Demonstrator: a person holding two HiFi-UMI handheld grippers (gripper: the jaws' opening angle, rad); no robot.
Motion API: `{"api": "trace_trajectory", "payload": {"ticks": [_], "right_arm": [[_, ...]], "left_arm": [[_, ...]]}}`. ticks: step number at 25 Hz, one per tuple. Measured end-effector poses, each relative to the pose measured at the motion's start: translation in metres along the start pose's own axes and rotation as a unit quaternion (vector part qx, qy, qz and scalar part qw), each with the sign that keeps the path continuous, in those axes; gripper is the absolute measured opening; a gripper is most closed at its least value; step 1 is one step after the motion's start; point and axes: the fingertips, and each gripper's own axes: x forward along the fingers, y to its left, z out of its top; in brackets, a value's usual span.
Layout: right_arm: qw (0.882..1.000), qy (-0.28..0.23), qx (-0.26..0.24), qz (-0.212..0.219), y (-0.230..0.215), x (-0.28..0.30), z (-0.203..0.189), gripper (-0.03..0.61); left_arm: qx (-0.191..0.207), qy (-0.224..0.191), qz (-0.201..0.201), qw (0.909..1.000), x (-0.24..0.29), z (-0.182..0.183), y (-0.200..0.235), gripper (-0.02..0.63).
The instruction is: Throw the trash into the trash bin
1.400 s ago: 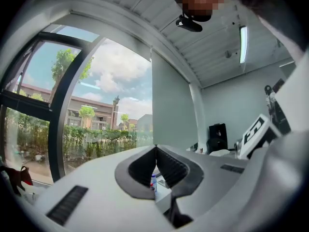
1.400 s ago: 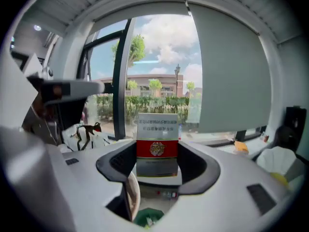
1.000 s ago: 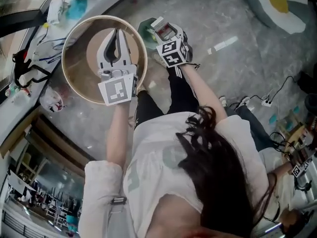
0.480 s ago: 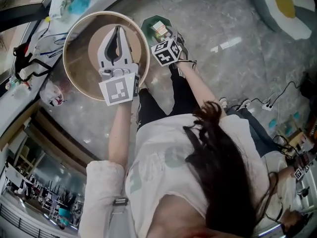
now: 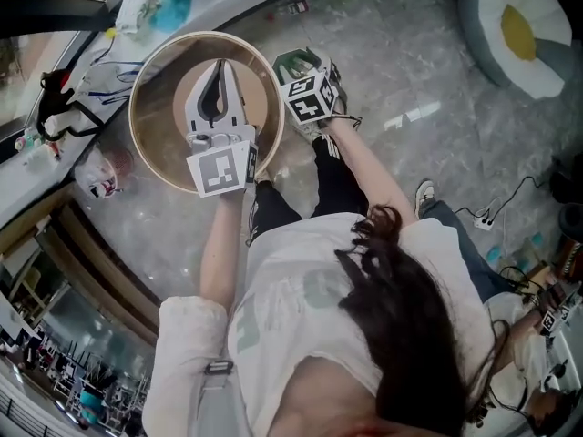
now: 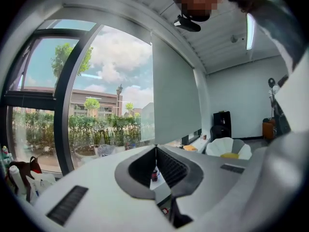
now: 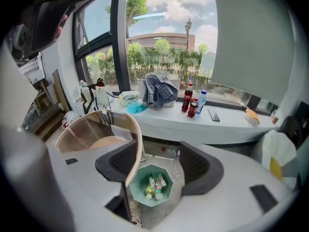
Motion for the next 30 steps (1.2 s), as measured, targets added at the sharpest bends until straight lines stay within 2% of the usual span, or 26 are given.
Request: {"api": "trace_trajectory", "payload": {"ticks": [4,7,9,11,12,15,17,21,23,26,30], "right_arm": [[0.999,-0.042,-0.006,-0.003,0.011,-0.029,0.048,0.275],[0.995,-0.092,0.004,0.042,0.024,-0.065,0.110,0.268],[0.986,-0.155,0.001,0.056,0.028,-0.095,0.170,0.182],[0.971,-0.235,-0.012,0.050,0.027,-0.128,0.239,0.064],[0.961,-0.272,-0.017,0.052,0.030,-0.145,0.270,0.033],[0.928,-0.364,-0.031,0.071,0.053,-0.202,0.340,0.017],[0.905,-0.416,-0.048,0.073,0.073,-0.240,0.372,0.017],[0.861,-0.495,-0.084,0.082,0.119,-0.304,0.400,0.017],[0.845,-0.518,-0.098,0.087,0.139,-0.319,0.409,0.017],[0.837,-0.526,-0.117,0.094,0.162,-0.324,0.411,0.017],[0.838,-0.518,-0.134,0.101,0.181,-0.319,0.406,0.017]], "left_arm": [[0.003,-0.027,0.014,0.9995,-0.009,0.026,0.017,0.012],[0.004,-0.053,0.022,0.9983,-0.007,0.048,0.031,0.012],[0.006,-0.075,0.031,0.9967,-0.005,0.071,0.041,0.012],[0.013,-0.104,0.038,0.9938,-0.002,0.098,0.051,0.012],[0.019,-0.118,0.040,0.9920,-0.004,0.112,0.056,0.012],[0.034,-0.156,0.056,0.9855,-0.020,0.150,0.072,0.012],[0.041,-0.181,0.072,0.9799,-0.036,0.171,0.085,0.012],[0.047,-0.207,0.099,0.9723,-0.072,0.198,0.106,0.012],[0.053,-0.216,0.113,0.9683,-0.085,0.208,0.119,0.012],[0.065,-0.222,0.130,0.9641,-0.103,0.216,0.131,0.012],[0.083,-0.223,0.146,0.9602,-0.115,0.223,0.141,0.012]]}}
